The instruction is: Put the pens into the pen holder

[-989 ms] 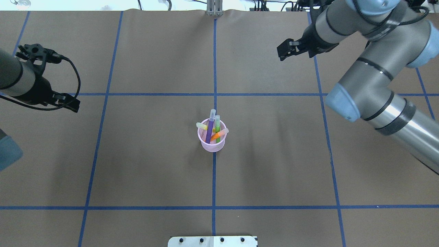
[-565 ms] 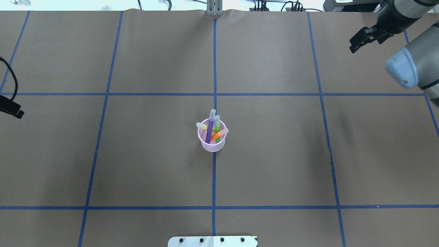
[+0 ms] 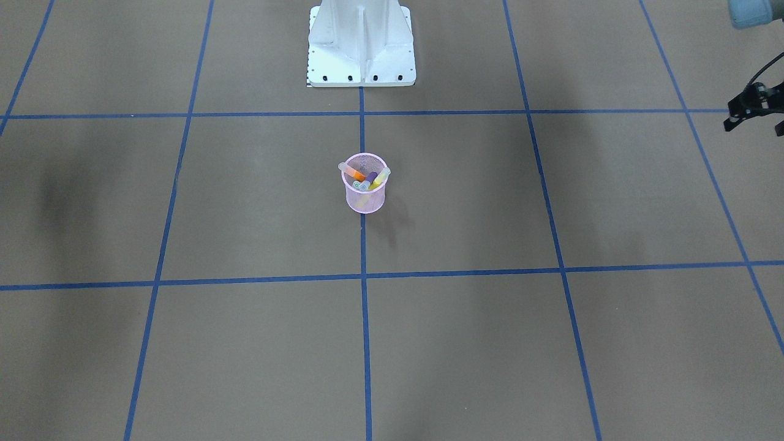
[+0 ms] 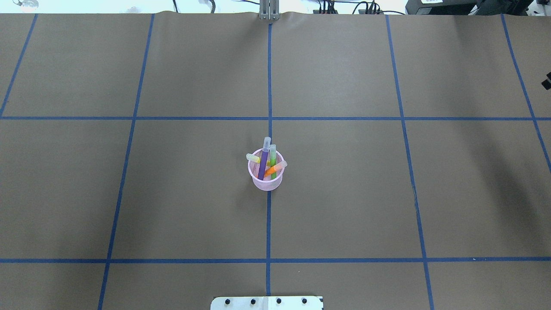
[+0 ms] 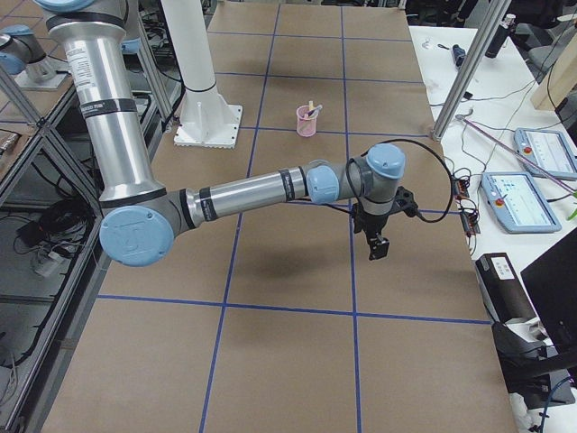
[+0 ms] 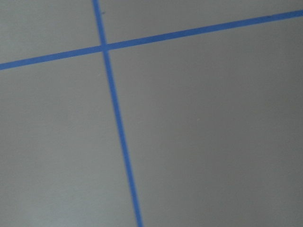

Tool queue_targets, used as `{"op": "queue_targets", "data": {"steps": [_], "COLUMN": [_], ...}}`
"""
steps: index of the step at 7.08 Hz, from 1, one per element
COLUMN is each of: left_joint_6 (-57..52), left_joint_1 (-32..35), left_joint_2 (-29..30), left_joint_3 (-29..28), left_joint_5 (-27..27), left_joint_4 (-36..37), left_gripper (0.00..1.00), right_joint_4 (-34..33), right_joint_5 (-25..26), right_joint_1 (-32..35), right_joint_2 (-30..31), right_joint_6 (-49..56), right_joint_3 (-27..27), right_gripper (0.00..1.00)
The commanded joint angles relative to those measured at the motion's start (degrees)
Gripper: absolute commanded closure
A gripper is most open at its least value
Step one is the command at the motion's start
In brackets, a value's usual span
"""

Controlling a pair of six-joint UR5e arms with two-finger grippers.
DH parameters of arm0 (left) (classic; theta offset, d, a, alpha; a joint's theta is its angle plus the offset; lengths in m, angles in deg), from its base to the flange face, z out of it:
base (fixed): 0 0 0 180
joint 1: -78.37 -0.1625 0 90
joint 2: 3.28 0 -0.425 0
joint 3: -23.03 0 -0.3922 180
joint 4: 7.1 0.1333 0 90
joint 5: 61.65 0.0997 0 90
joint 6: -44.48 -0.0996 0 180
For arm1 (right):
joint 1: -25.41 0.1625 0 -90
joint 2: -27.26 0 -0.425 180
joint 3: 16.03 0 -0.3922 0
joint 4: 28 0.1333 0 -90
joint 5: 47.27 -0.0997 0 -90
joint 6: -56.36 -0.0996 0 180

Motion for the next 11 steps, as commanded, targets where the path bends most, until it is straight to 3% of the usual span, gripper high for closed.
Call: {"op": "queue_targets", "data": {"steps": [1,3,7,11], "left_joint_6": [-11.57,-6.96,3.17,2.58], "left_joint_1": [9.62,11.22,10.78,9.64], "left_joint_2": [-1.65,-2.37,-2.37,-2.54], "left_joint_3": [-4.2,-5.36,-5.27,-7.1], "left_joint_5": [-0.01,-0.27,-1.4,-1.59], "left_joint_4": [3.22,2.35,-1.6,-7.32], "left_gripper": [0.0,0.0,0.0,0.0], "right_joint_4": [0.37,0.73,0.73,0.64], "right_joint_5": [0.6,0.79,0.79,0.61], "right_joint_1": [5.32,8.22,8.23,8.23], "right_joint_2": [6.45,9.64,10.26,10.27], "right_joint_6": [7.01,7.57,6.6,6.52], "right_joint_3": [-2.06,-2.24,-2.94,-2.94], "right_gripper": [0.01,0.01,0.01,0.01]}}
